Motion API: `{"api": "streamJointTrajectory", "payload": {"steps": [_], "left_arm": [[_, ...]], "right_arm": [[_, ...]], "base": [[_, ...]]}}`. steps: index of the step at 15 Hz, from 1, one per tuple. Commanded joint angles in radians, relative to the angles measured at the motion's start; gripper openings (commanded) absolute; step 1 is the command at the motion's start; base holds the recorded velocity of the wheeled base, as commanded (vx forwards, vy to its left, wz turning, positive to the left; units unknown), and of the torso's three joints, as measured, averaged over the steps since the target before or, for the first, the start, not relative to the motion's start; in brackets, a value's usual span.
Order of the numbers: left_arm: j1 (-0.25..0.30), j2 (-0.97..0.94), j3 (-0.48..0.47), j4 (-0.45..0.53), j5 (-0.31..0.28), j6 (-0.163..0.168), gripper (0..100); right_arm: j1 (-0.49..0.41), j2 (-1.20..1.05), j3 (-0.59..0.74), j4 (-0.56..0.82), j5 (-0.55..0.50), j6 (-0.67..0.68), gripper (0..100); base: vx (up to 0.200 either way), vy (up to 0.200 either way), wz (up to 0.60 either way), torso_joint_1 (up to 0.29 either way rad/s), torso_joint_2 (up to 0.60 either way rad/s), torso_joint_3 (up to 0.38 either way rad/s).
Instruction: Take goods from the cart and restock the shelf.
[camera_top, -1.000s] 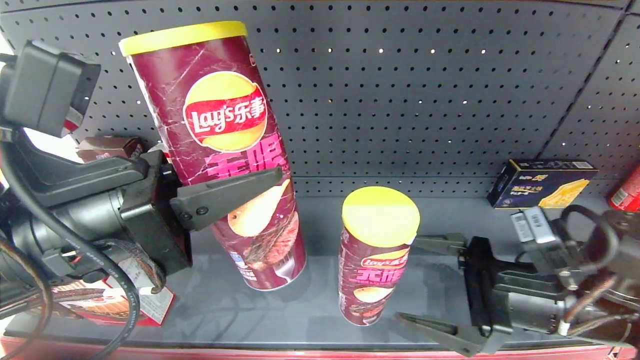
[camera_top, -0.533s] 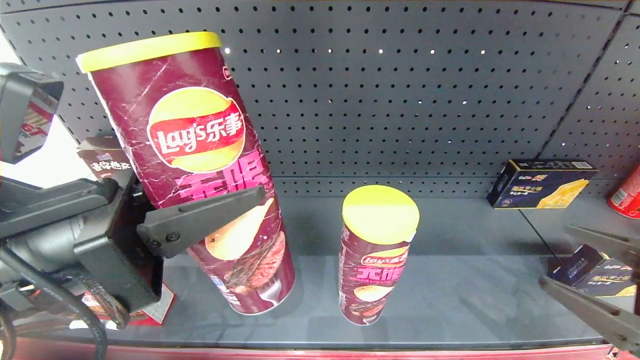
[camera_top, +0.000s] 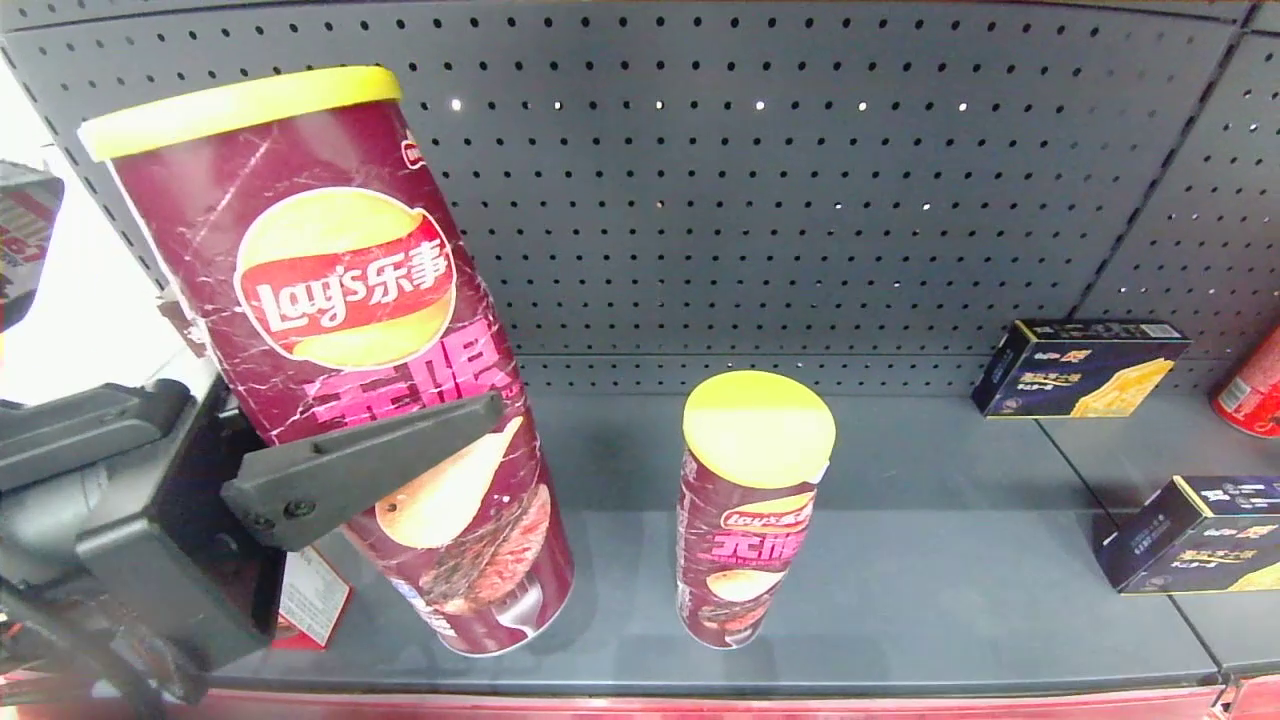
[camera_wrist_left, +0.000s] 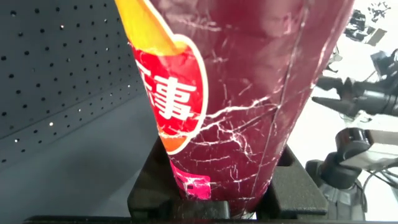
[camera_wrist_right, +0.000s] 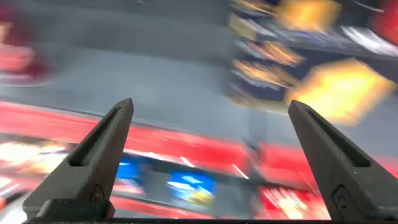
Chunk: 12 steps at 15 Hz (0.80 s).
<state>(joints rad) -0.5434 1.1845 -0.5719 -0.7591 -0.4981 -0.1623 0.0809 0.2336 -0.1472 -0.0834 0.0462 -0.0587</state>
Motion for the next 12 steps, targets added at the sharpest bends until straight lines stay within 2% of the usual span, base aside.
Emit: {"api": "streamJointTrajectory", "payload": {"steps": [1,2,5,7,10,12], "left_arm": [[0.002,-0.017,0.003,0.001,0.001,0.000,0],[0.002,-0.019,0.003,0.003,0.001,0.000,0],[0.003,-0.025,0.006,0.003,0.001,0.000,0],[0.003,-0.028,0.001,0.003,0.001,0.000,0],[0.005,-0.031,0.001,0.003,0.001,0.000,0],[0.005,-0.036,0.001,0.003,0.003,0.000,0]], "right_arm": [[-0.015,-0.148,0.072,0.051,-0.068,0.000,100],[-0.016,-0.148,0.147,0.017,-0.094,-0.001,100],[-0.016,-0.149,0.147,0.021,-0.043,0.002,100],[-0.009,-0.143,0.147,0.024,-0.048,0.005,100],[-0.066,-0.181,0.147,0.027,-0.131,0.077,100],[-0.078,-0.224,0.147,0.059,-0.040,0.059,100]], "base": [[0.000,0.000,0.00,0.000,0.00,0.000],[0.000,0.000,0.00,0.000,0.00,0.000],[0.000,0.000,0.00,0.000,0.00,0.000],[0.000,0.000,0.00,0.000,0.00,0.000],[0.000,0.000,0.00,0.000,0.00,0.000],[0.000,0.000,0.00,0.000,0.00,0.000]]}}
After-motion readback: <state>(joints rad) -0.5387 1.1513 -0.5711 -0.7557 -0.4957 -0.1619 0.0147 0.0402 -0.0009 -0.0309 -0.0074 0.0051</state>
